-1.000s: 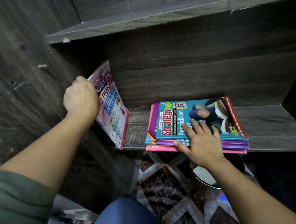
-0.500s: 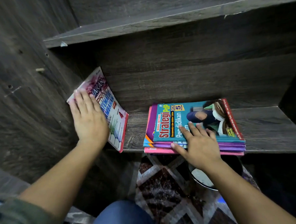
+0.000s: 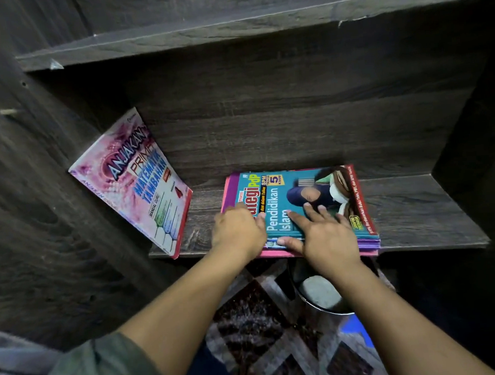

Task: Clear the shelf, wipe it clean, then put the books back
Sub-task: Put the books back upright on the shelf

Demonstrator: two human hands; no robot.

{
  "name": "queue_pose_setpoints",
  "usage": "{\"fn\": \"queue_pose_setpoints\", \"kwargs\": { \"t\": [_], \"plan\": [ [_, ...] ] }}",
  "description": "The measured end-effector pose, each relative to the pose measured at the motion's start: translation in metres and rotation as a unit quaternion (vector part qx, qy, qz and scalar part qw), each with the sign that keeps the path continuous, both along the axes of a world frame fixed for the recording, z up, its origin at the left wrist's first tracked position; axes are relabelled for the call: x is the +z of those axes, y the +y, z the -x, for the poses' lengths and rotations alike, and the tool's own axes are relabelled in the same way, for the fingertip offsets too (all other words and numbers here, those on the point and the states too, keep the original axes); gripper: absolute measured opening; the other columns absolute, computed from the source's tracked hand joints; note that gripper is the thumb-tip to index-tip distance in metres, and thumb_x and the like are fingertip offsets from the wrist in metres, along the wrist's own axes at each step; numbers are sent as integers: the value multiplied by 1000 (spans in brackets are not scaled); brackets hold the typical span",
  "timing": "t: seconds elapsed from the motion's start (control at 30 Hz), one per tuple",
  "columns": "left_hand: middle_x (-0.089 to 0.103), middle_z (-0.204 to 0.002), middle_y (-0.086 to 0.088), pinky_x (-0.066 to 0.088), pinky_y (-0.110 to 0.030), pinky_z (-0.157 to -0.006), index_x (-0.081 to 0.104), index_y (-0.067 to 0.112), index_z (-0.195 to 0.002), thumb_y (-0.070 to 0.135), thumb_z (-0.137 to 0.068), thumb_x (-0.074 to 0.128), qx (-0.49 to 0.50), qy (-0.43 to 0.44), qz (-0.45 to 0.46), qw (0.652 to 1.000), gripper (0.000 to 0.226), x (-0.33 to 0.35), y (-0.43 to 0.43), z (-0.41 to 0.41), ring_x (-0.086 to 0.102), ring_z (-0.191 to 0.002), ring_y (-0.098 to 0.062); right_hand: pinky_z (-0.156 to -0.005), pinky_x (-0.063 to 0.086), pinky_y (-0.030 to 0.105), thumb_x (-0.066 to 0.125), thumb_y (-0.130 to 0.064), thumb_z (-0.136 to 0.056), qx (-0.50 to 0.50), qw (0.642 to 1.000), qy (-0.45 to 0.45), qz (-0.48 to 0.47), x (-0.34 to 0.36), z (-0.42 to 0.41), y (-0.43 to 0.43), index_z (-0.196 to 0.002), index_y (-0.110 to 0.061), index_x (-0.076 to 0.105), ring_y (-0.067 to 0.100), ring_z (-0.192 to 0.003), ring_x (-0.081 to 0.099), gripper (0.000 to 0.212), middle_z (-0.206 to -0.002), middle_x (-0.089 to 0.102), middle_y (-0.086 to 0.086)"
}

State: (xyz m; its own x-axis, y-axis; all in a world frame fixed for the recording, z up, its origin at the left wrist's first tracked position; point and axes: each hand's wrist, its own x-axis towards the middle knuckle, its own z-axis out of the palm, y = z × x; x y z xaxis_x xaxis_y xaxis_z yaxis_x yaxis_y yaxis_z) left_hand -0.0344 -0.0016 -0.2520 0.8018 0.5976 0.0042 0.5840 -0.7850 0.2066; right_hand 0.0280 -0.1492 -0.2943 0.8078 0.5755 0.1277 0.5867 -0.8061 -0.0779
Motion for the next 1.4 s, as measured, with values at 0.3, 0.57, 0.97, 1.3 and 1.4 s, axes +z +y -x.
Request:
{"fn": "queue_pose_setpoints", "kwargs": {
  "t": [0.3,0.57,0.97,1.3,1.4],
  "plan": [
    [62,-121,-10,50,-32,-92,61,9,-120,60,-80,66,126,41,138,982,65,12,22,-16,60,-110,-29,-77,56,40,31,-66,-85,20,993,-88,-77,-13,2,-5,-100,-19,76,32,-91,71,67,-101,74,8],
    [66,-93,-11,61,-39,-68,58,8,-96,0,-83,66,140,-151,305,930,17,54,25,-10,68,-79,-28,-88,54,40,37,-54,-97,78,956,-92,-267,-11,12,8,-121,-17,67,26,-105,67,54,-117,69,6],
    [59,-112,-34,46,-52,-87,40,8,-141,7,-84,58,47,-154,-182,970,60,159,116,74,57,-101,-52,-96,44,44,35,-62,-85,50,992,-25,-110,-19,17,11,-117,-27,68,26,-113,60,58,-123,65,3],
    [37,-126,-20,27,-47,-94,37,4,-143,18,-92,49,128,-22,-421,898,54,99,149,65,26,-112,-36,-99,40,44,29,-72,-84,65,993,-14,-96,-18,9,6,-124,-31,63,23,-121,56,66,-130,62,1],
    [29,-136,-17,17,-46,-97,35,4,-143,27,-85,59,160,23,-428,889,67,92,141,64,22,-120,-35,-102,38,44,26,-76,-80,69,992,-14,-100,-13,10,4,-127,-33,61,21,-124,53,73,-134,58,-1]
  ]
}}
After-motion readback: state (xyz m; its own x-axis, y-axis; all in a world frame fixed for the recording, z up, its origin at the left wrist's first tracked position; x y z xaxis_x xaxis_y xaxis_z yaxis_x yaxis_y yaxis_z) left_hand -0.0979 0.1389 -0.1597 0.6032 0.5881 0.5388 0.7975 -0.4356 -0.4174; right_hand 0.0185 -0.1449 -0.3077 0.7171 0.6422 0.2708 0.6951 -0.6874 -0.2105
